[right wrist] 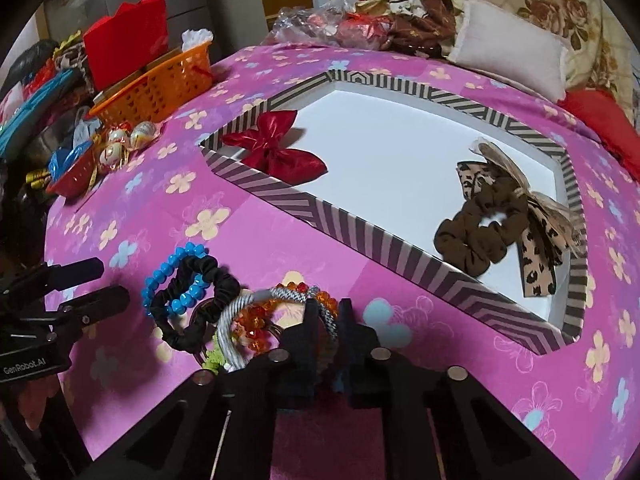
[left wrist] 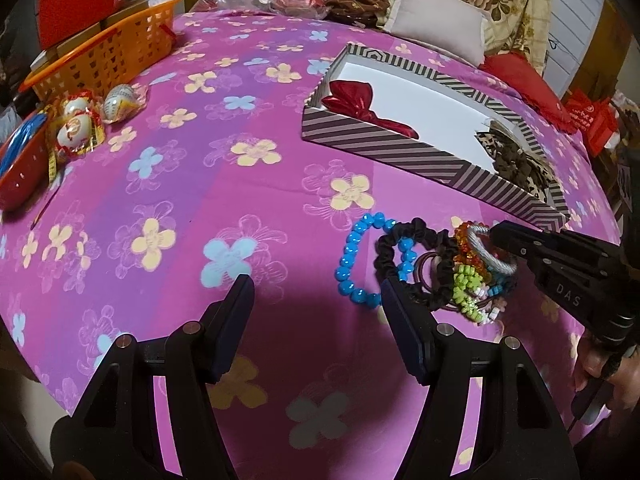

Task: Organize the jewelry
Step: 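Grasp the silver braided bangle with the right tool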

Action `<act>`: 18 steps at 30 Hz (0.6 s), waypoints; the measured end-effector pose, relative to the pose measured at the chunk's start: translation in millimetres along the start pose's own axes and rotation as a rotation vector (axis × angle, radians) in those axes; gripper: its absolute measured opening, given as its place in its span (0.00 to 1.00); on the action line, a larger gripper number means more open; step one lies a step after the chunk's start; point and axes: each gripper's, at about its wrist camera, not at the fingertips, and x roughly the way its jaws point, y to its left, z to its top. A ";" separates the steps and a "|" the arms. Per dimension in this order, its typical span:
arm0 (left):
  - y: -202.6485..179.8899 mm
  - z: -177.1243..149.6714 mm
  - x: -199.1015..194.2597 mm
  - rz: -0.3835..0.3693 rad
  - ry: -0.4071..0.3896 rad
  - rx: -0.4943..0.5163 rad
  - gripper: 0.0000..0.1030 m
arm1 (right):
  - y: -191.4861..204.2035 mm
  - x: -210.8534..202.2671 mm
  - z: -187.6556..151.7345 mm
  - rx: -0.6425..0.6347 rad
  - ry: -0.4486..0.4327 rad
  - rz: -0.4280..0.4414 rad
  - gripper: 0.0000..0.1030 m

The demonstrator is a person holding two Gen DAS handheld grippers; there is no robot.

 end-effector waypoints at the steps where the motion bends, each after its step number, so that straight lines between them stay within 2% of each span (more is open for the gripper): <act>1: -1.1 0.2 0.1 -0.001 -0.001 0.003 0.64 | -0.9 -1.2 -0.5 0.004 -0.005 -0.001 0.07; 4: -2.0 0.6 1.3 -0.002 0.005 0.001 0.64 | -1.0 -7.3 -0.6 -0.006 -0.042 -0.002 0.07; 6: -1.0 0.0 1.7 -0.005 0.008 -0.004 0.64 | -0.7 -8.3 0.1 -0.007 -0.021 0.025 0.07; 15: -1.3 0.2 0.5 -0.003 0.004 -0.003 0.64 | 0.5 0.0 -0.3 -0.037 0.026 -0.017 0.08; 18: -0.8 0.6 0.0 0.000 0.000 0.001 0.64 | -0.5 -2.1 -0.2 -0.031 0.026 -0.007 0.18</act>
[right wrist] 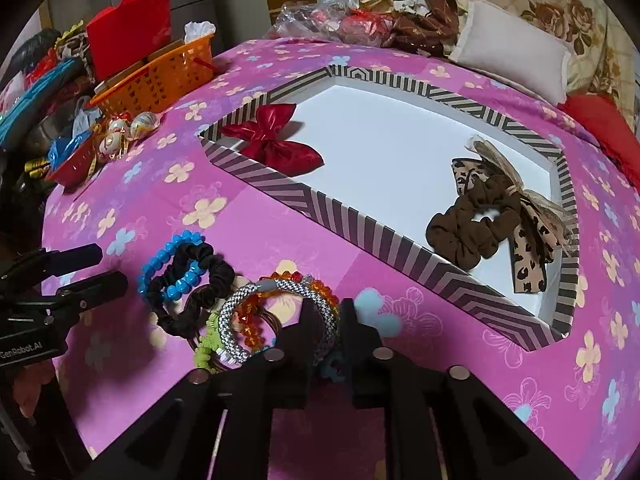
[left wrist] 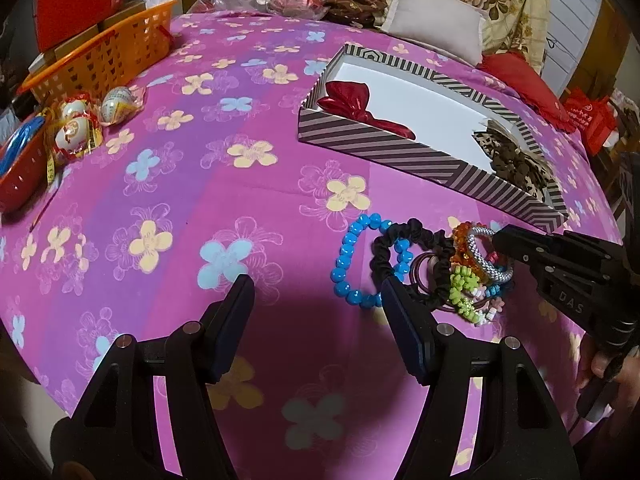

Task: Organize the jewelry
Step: 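Grasp the silver braided bangle with the right tool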

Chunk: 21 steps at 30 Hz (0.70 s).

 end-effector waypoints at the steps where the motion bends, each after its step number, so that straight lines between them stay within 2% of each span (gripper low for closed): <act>1: -0.3 -0.2 -0.1 0.000 0.002 -0.002 0.64 | 0.0 -0.7 -0.4 -0.001 -0.003 0.000 0.24; 2: 0.3 0.0 0.6 -0.002 0.006 -0.007 0.64 | 0.3 -0.8 -0.6 -0.003 -0.004 -0.001 0.27; 9: -1.8 0.9 4.3 -0.005 0.013 0.000 0.64 | 4.9 5.7 -5.1 -0.028 0.020 -0.006 0.26; 13: -3.7 2.4 6.2 -0.002 0.015 0.010 0.64 | 6.1 0.9 -8.8 -0.032 -0.010 -0.031 0.08; 21: -10.3 6.8 9.4 -0.015 0.016 0.022 0.64 | -4.1 -21.2 -14.3 0.043 -0.086 -0.009 0.08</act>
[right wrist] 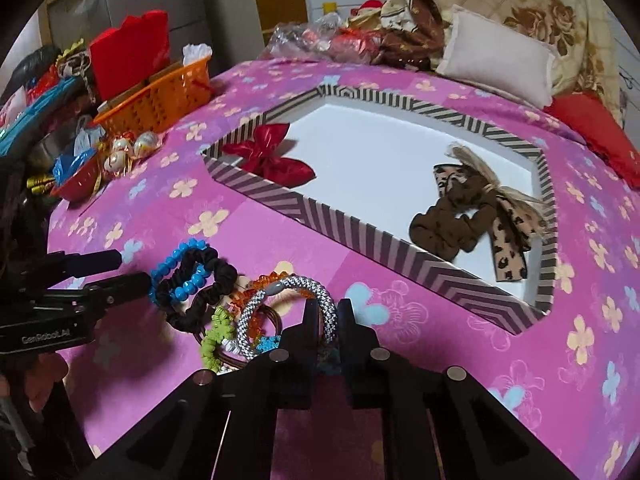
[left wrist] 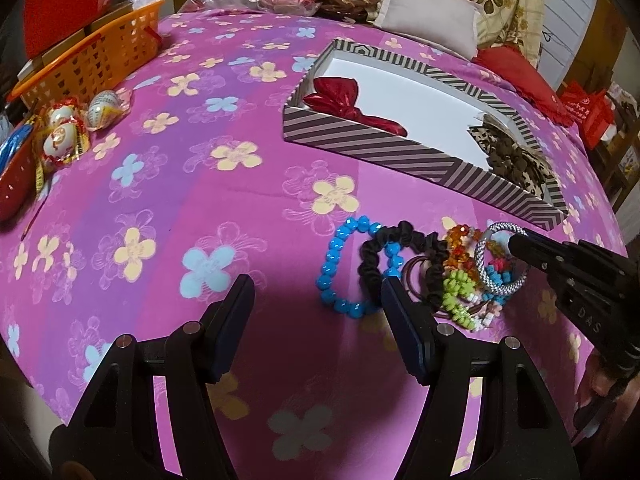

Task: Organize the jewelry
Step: 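Grasp the silver braided bangle with the right tool, then grasp the black beaded hair tie with left tool while right tool lifts the bangle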

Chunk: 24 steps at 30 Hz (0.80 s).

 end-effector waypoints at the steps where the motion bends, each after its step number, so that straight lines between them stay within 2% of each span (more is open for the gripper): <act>1: -1.8 1.0 0.7 -0.005 0.000 0.002 0.64 | -0.8 -1.6 -0.4 0.006 -0.006 0.000 0.08; 8: -20.0 12.1 9.5 -0.029 -0.005 0.066 0.64 | -11.1 -9.9 -3.7 0.069 -0.033 0.010 0.08; 10: -24.7 14.7 13.9 -0.035 0.003 0.092 0.57 | -13.5 -11.6 -4.9 0.077 -0.036 0.010 0.08; 11: -27.1 15.7 17.3 -0.038 0.014 0.103 0.47 | -14.4 -12.7 -5.7 0.079 -0.038 0.010 0.08; 14: -31.5 17.5 23.8 -0.041 0.019 0.129 0.33 | -16.8 -15.5 -6.2 0.087 -0.045 0.015 0.08; 17: -34.5 19.7 26.2 -0.042 0.022 0.151 0.14 | -17.1 -16.3 -6.8 0.091 -0.050 0.021 0.08; 20: -33.1 18.7 26.3 -0.069 0.025 0.151 0.04 | -15.6 -16.5 -7.5 0.092 -0.052 0.027 0.08; 24: -29.0 15.9 19.1 -0.104 0.011 0.150 0.01 | -14.9 -17.2 -8.5 0.093 -0.052 0.030 0.08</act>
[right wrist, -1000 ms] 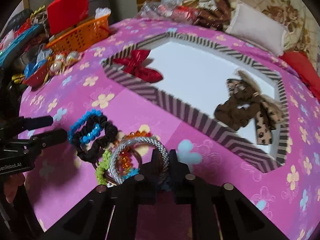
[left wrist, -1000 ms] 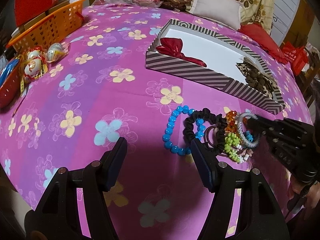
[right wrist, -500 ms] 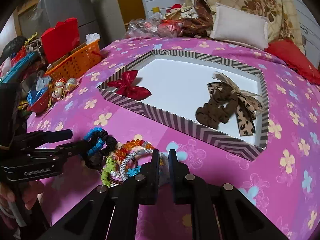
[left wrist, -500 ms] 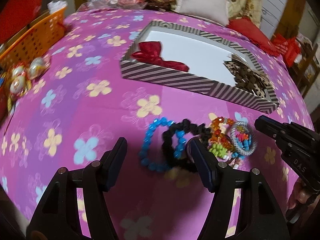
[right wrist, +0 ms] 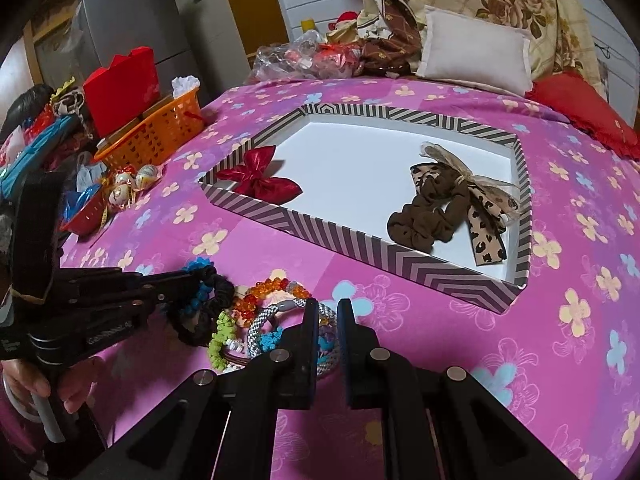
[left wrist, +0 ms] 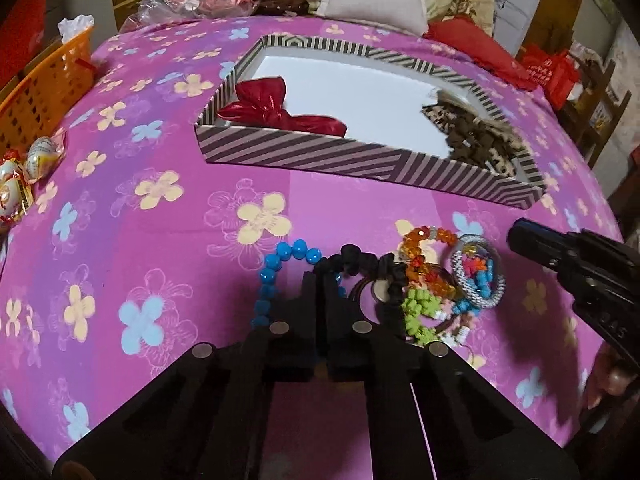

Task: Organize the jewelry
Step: 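Grasp the black beaded hair tie with left tool while right tool lifts the bangle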

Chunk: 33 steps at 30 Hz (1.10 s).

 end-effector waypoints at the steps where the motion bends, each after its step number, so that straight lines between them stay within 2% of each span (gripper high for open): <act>1: 2.4 -0.3 -4.2 -0.012 -0.008 -0.008 0.01 | -0.2 -0.4 0.0 0.001 0.000 0.000 0.08; 4: 10.7 0.7 -18.9 -0.036 -0.032 -0.035 0.01 | -1.8 0.0 -0.2 0.011 0.011 0.011 0.08; 7: 13.6 1.6 -28.0 -0.028 -0.050 -0.034 0.01 | -2.2 5.7 -1.6 0.018 0.055 0.016 0.09; 11: 18.1 -0.5 -32.9 -0.023 -0.053 -0.047 0.01 | 2.8 12.7 -5.6 0.001 0.086 -0.008 0.25; 13: 19.6 -2.0 -32.7 -0.024 -0.048 -0.055 0.01 | 2.8 18.3 -7.5 0.005 0.104 -0.011 0.25; 16: 18.1 -4.5 -31.9 -0.016 -0.047 -0.052 0.01 | 1.9 23.5 -10.0 0.012 0.107 0.000 0.25; 18: 17.9 -5.1 -30.4 -0.014 -0.040 -0.055 0.01 | 0.0 23.3 -9.6 0.022 0.100 0.003 0.17; 19: 18.3 -5.3 -30.4 -0.012 -0.039 -0.058 0.01 | -0.7 21.8 -9.4 0.031 0.097 0.013 0.09; 20: 18.9 -5.1 -30.6 -0.011 -0.039 -0.061 0.01 | -0.3 19.1 -9.4 0.032 0.089 0.012 0.07; 33: 14.0 2.8 -61.4 -0.039 -0.090 -0.062 0.01 | 7.1 -22.7 0.1 0.038 0.000 0.026 0.07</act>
